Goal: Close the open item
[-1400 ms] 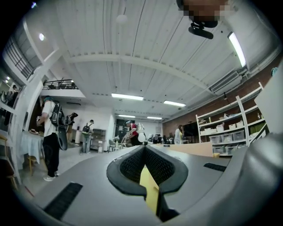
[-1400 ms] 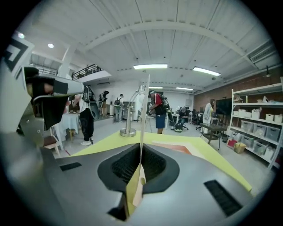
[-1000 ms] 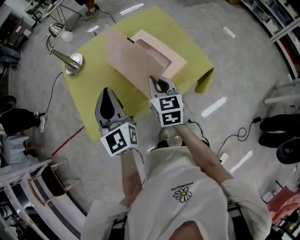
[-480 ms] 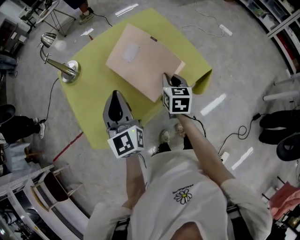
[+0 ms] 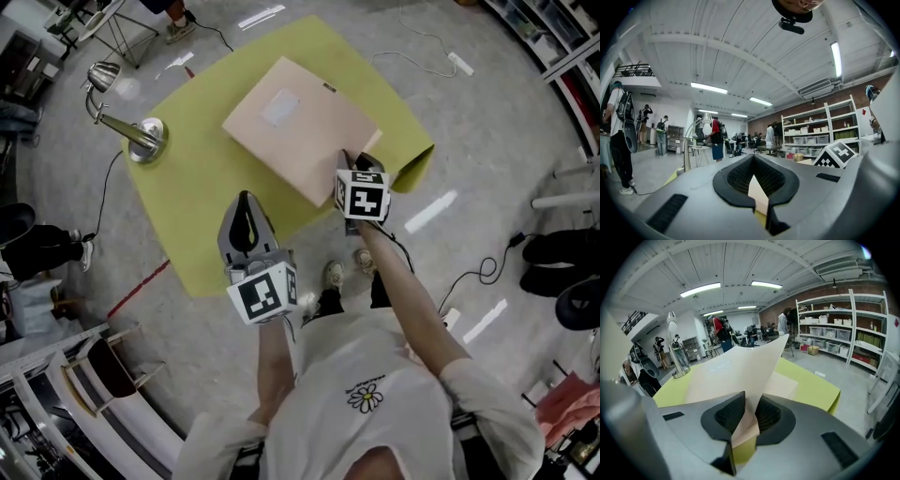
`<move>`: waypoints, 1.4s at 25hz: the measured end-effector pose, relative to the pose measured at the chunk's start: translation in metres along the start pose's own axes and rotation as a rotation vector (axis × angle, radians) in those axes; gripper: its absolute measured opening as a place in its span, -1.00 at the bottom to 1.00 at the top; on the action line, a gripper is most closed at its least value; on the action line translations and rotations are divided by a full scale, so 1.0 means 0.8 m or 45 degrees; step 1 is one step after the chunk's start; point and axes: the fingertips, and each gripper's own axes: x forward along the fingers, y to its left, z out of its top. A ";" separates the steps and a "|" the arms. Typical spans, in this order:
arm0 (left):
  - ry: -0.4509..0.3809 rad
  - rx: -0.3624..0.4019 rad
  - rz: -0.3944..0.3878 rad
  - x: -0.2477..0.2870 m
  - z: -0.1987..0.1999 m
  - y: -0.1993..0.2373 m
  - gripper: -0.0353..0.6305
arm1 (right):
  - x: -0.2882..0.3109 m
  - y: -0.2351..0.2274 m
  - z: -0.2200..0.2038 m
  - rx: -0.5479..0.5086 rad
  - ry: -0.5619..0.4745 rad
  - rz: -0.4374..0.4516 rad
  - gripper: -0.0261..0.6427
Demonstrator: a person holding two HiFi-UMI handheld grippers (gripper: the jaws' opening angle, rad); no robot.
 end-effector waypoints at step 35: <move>0.055 0.048 -0.037 0.008 -0.030 -0.017 -0.85 | 0.021 0.021 -0.009 -0.424 0.201 -0.060 -0.84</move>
